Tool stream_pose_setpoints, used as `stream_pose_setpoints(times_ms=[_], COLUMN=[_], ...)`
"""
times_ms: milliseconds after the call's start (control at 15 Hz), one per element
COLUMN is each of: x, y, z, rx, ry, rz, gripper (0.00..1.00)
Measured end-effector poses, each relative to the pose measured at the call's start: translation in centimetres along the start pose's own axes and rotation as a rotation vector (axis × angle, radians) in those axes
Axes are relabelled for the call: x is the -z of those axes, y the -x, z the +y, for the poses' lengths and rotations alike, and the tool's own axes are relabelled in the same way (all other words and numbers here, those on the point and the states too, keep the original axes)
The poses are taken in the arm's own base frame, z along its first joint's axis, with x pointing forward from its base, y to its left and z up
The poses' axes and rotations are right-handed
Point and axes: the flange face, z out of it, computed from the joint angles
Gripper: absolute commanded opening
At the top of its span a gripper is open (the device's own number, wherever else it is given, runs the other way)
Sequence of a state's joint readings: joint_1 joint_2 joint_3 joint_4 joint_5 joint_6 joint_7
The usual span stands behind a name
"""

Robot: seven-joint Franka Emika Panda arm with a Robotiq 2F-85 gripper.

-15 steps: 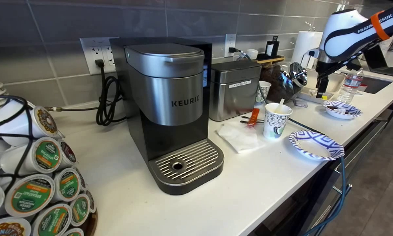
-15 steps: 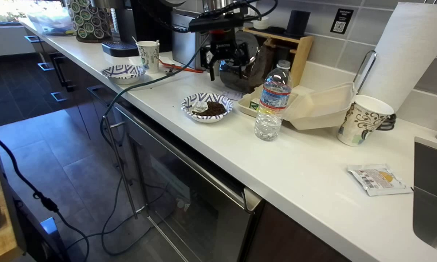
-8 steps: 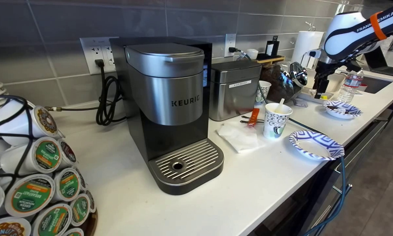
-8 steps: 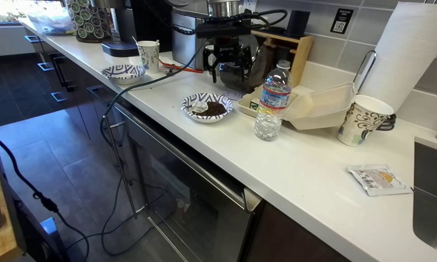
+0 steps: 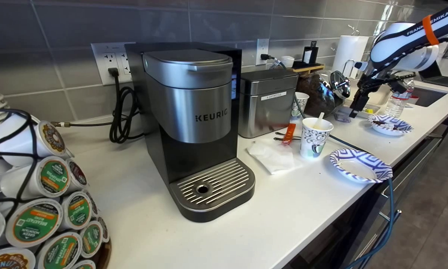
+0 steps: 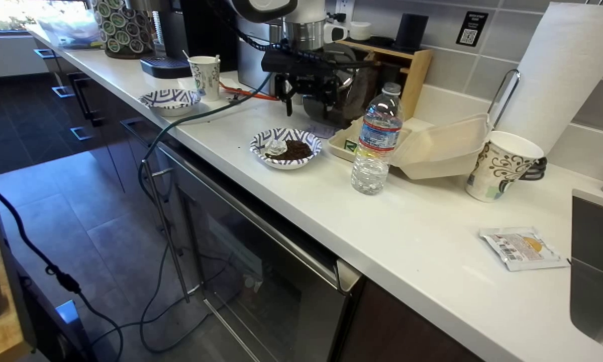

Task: Pick up the small grey sachet close to the coffee jug and put it on the empty white plate

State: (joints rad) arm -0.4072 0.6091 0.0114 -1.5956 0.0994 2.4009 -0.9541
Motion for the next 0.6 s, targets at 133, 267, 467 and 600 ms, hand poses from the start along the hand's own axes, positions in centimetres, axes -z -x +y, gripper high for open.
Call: stream_pose_setpoints(times_ms=[133,267,467,600], x=[-0.7,-1.4,-2.2,-2.5], y=[0.5,1.0,1.8,2.2], z=[0.0,-0.2,-0.4,-0.4], rx=[-0.04,-0.069,-0.095,-0.102], ry=[0.012,0.015,0.02,0.037], rz=[0.071,0.115,0.132,0.14], gripper=[1.0,0.99,0.82,0.64])
